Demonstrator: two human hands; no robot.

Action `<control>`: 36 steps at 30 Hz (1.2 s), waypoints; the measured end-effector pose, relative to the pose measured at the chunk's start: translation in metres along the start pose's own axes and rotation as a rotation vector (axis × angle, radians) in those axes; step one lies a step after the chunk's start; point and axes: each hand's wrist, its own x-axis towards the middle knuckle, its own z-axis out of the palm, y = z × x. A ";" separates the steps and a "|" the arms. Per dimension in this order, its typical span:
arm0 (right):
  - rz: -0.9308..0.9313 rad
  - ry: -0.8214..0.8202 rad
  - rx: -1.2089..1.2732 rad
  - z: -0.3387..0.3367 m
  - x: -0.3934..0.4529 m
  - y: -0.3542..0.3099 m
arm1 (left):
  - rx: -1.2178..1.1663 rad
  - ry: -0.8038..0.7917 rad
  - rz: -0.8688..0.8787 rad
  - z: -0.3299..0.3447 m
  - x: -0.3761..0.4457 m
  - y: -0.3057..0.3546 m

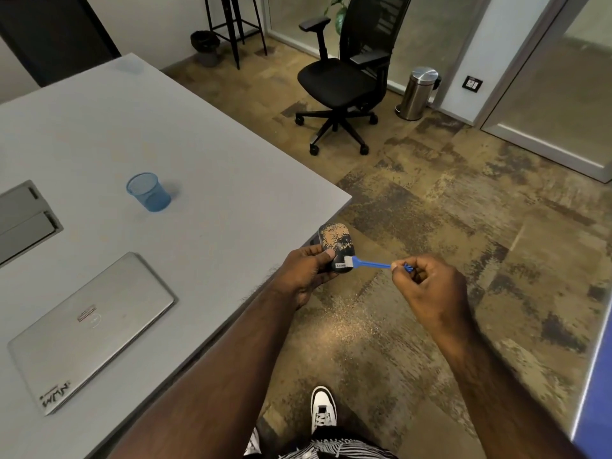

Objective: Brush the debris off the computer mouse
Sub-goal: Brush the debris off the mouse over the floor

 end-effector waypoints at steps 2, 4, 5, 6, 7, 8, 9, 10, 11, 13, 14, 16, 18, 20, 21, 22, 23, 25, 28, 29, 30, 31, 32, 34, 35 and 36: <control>0.024 0.025 -0.058 0.000 0.003 0.001 | 0.007 0.009 0.008 0.001 0.001 0.000; 0.063 0.057 -0.052 -0.004 0.008 0.004 | 0.009 0.021 0.017 0.001 0.001 0.001; 0.052 0.050 -0.027 -0.006 0.009 0.004 | 0.006 0.018 0.021 0.002 0.002 0.001; 0.021 0.022 -0.003 -0.007 0.008 0.002 | 0.004 0.014 0.024 0.002 0.002 0.001; -0.015 -0.015 0.005 -0.006 0.006 0.001 | 0.006 0.010 0.025 0.003 0.002 0.001; -0.040 -0.045 -0.010 -0.005 0.005 0.000 | 0.014 0.006 0.026 0.004 0.002 0.001; -0.039 -0.051 -0.032 -0.004 0.005 0.000 | 0.025 0.001 0.028 0.004 0.001 0.001; -0.013 -0.031 -0.044 -0.004 0.007 0.000 | 0.034 -0.004 0.032 0.005 0.001 0.000; 0.018 0.006 -0.042 -0.005 0.010 0.001 | 0.044 -0.009 0.038 0.006 0.001 -0.001; 0.029 0.055 -0.010 -0.008 0.015 0.002 | 0.064 -0.022 0.053 0.007 0.001 -0.002; 0.010 0.041 0.004 -0.008 0.016 0.000 | 0.075 -0.031 0.059 0.007 0.000 -0.002; -0.026 -0.013 -0.009 -0.005 0.014 -0.002 | 0.096 -0.048 0.065 0.008 -0.001 -0.003; 0.015 0.016 -0.024 -0.004 0.017 -0.001 | 0.105 -0.062 0.072 0.009 -0.001 -0.004; 0.060 0.080 -0.006 -0.005 0.021 0.001 | 0.098 -0.064 0.076 0.009 -0.001 -0.005; 0.055 0.080 0.013 -0.005 0.022 0.002 | 0.095 -0.064 0.076 0.010 -0.001 -0.005; 0.036 0.054 0.029 -0.005 0.021 0.001 | 0.093 -0.065 0.076 0.010 -0.001 -0.005; 0.016 0.018 0.034 -0.003 0.019 0.000 | 0.089 -0.069 0.075 0.010 -0.001 -0.005; 0.023 0.000 0.008 -0.002 0.017 0.001 | 0.079 -0.074 0.070 0.011 -0.001 -0.005; 0.113 0.109 0.001 -0.006 0.025 0.005 | 0.057 -0.067 0.046 0.009 0.001 -0.006; 0.108 0.107 0.019 -0.007 0.026 0.006 | 0.041 -0.071 0.037 0.008 0.002 -0.006; 0.086 0.072 0.040 -0.007 0.024 0.005 | 0.024 -0.078 0.029 0.008 0.002 -0.006; 0.059 0.020 0.050 -0.006 0.022 0.004 | 0.011 -0.085 0.023 0.008 0.003 -0.006; 0.039 -0.018 0.045 -0.005 0.019 0.003 | 0.002 -0.090 0.020 0.008 0.003 -0.006; 0.057 0.006 0.017 -0.005 0.020 0.003 | -0.006 -0.091 0.019 0.010 0.003 -0.005; 0.082 0.045 0.012 -0.007 0.022 0.003 | -0.012 -0.088 0.016 0.010 0.003 -0.004; 0.097 0.072 0.022 -0.009 0.024 0.004 | -0.020 -0.086 0.015 0.011 0.003 -0.004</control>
